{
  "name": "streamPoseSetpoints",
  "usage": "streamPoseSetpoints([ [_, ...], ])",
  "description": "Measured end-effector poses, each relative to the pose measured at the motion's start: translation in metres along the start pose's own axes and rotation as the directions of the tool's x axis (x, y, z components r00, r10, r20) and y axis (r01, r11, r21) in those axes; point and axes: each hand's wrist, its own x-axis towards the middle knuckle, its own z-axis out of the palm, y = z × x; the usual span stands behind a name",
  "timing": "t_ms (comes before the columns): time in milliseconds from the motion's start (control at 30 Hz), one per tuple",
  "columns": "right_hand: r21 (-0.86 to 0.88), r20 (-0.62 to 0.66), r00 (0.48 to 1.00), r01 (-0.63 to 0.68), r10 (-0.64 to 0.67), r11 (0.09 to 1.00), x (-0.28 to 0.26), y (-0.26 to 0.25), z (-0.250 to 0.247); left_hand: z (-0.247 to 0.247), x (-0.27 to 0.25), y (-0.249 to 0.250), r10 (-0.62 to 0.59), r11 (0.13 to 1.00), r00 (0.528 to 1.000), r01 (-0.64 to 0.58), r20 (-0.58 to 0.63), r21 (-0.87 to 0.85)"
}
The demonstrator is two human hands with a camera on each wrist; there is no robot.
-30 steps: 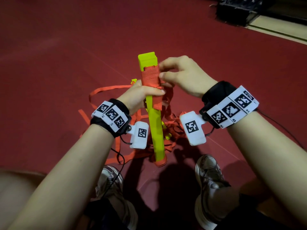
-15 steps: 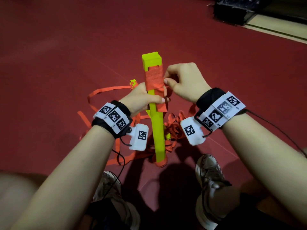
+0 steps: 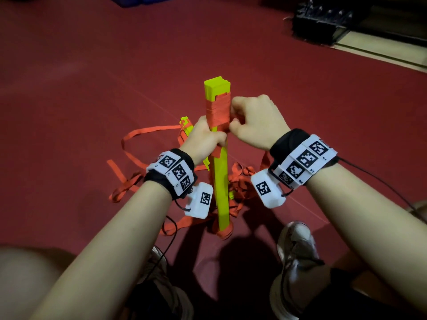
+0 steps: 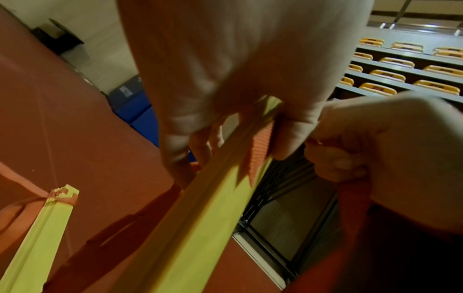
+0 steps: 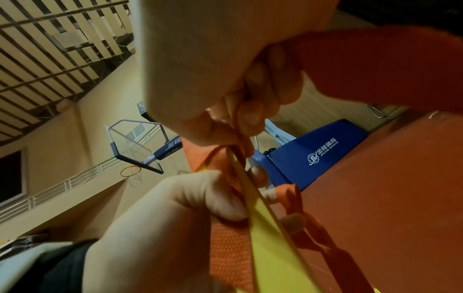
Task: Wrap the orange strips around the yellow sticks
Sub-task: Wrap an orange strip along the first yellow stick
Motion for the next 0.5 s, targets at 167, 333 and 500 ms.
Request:
streamPoseSetpoints([
  [167,0.095,0.02,0.999,0.048,-0.05,0.994,0.001,0.008,0.001,0.001,0.001,-0.002,-0.016,0.996,0.999,0.02,-0.047,0.082],
  [333,0.189,-0.041,0.998,0.053,-0.046,0.981,0.003,0.029,-0.008,0.004,-0.006,0.004,0.089,0.8,0.995,-0.04,-0.052,0.599],
  [500,0.23,-0.042,0.999,0.029,-0.02,0.973,0.001,0.037,-0.014,0.006,-0.013,0.007,0.233,0.787,0.972,-0.189,0.0,0.587],
])
